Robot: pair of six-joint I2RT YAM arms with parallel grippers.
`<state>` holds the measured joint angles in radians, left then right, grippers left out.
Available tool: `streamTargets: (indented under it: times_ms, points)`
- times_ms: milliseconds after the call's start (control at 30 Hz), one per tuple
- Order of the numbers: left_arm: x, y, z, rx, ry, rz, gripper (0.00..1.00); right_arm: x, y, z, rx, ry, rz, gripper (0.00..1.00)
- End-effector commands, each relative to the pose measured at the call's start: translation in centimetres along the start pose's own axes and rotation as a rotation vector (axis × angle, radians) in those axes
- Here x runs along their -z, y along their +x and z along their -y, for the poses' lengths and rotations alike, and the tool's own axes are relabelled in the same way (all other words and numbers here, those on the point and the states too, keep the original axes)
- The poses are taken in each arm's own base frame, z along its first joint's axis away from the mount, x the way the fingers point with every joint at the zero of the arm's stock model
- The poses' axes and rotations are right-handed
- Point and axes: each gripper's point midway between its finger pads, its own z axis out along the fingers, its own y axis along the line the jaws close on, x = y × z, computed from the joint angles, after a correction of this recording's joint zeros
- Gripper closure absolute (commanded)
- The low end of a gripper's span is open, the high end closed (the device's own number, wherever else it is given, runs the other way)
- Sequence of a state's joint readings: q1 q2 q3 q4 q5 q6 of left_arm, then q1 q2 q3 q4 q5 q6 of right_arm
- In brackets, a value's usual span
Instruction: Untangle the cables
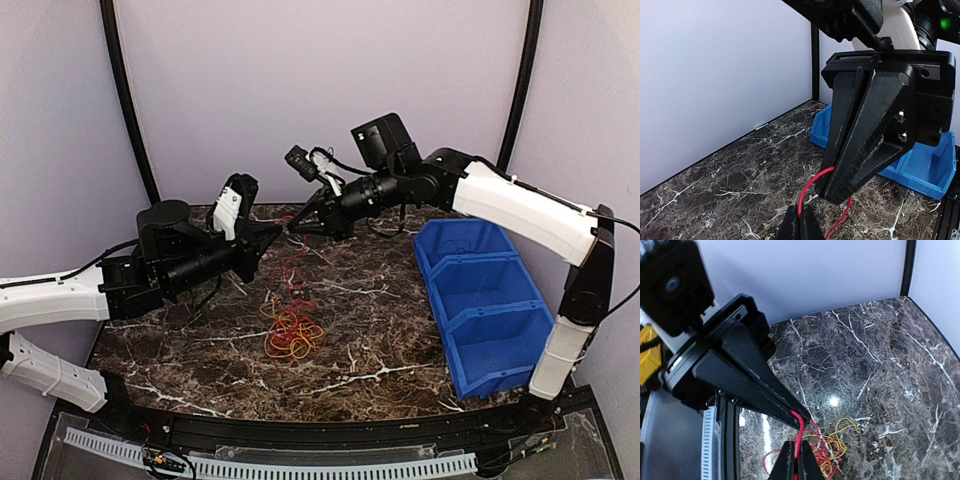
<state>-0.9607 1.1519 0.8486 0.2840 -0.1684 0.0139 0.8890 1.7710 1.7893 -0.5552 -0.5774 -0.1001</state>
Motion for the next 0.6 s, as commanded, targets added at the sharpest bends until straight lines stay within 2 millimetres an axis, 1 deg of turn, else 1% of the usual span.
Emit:
streamTargets:
  times_ms: [0, 67, 100, 133, 167, 200, 233, 267, 333, 433, 467, 500, 533, 567]
  points:
    - [0.3, -1.8, 0.4, 0.007, 0.016, 0.053, 1.00, 1.3, -2.2, 0.3, 0.035, 0.041, 0.064, 1.00]
    - [0.3, -1.8, 0.4, 0.006, 0.014, 0.053, 0.98, 1.6, -2.3, 0.3, 0.049, 0.050, 0.066, 1.00]
    - [0.2, -1.8, 0.3, 0.006, 0.007, 0.050, 0.94, 1.9, -2.2, 0.4, 0.055, 0.058, 0.065, 1.00]
    - [0.2, -1.8, 0.2, 0.006, 0.000, 0.050, 0.82, 2.3, -2.1, 0.5, 0.063, 0.067, 0.064, 1.00]
    - [0.2, -1.8, -0.1, 0.003, -0.017, 0.049, 0.75, 2.7, -2.1, 0.8, 0.069, 0.078, 0.066, 1.00]
    - [0.2, -1.9, -0.3, -0.006, -0.026, 0.049, 0.64, 3.5, -2.1, 1.2, 0.076, 0.093, 0.072, 1.00]
    - [0.3, -1.8, -0.5, -0.015, -0.040, 0.047, 0.59, 4.2, -2.1, 1.6, 0.081, 0.107, 0.078, 1.00]
    - [0.3, -1.8, -0.6, -0.041, -0.045, 0.042, 0.52, 5.2, -2.2, 2.1, 0.086, 0.127, 0.090, 1.00]
    - [0.2, -1.6, -0.7, -0.093, -0.053, 0.027, 0.47, 7.3, -2.3, 3.2, 0.101, 0.180, 0.108, 1.00]
    - [-0.4, -1.1, -1.1, -0.151, -0.076, 0.007, 0.44, 10.5, -2.2, 5.0, 0.165, 0.306, 0.118, 1.00]
    - [-0.5, -1.3, -1.2, -0.170, -0.087, 0.014, 0.42, 11.5, -1.7, 5.7, 0.169, 0.346, 0.111, 1.00]
    - [-1.0, -0.9, -1.6, -0.180, -0.110, 0.004, 0.40, 12.6, -1.4, 6.4, 0.171, 0.383, 0.107, 1.00]
    - [-1.2, -1.3, -2.0, -0.186, -0.134, 0.016, 0.38, 13.8, -1.1, 7.1, 0.167, 0.417, 0.107, 1.00]
    - [-1.8, -1.2, -2.5, -0.180, -0.150, 0.010, 0.36, 14.9, -0.7, 7.7, 0.159, 0.447, 0.106, 1.00]
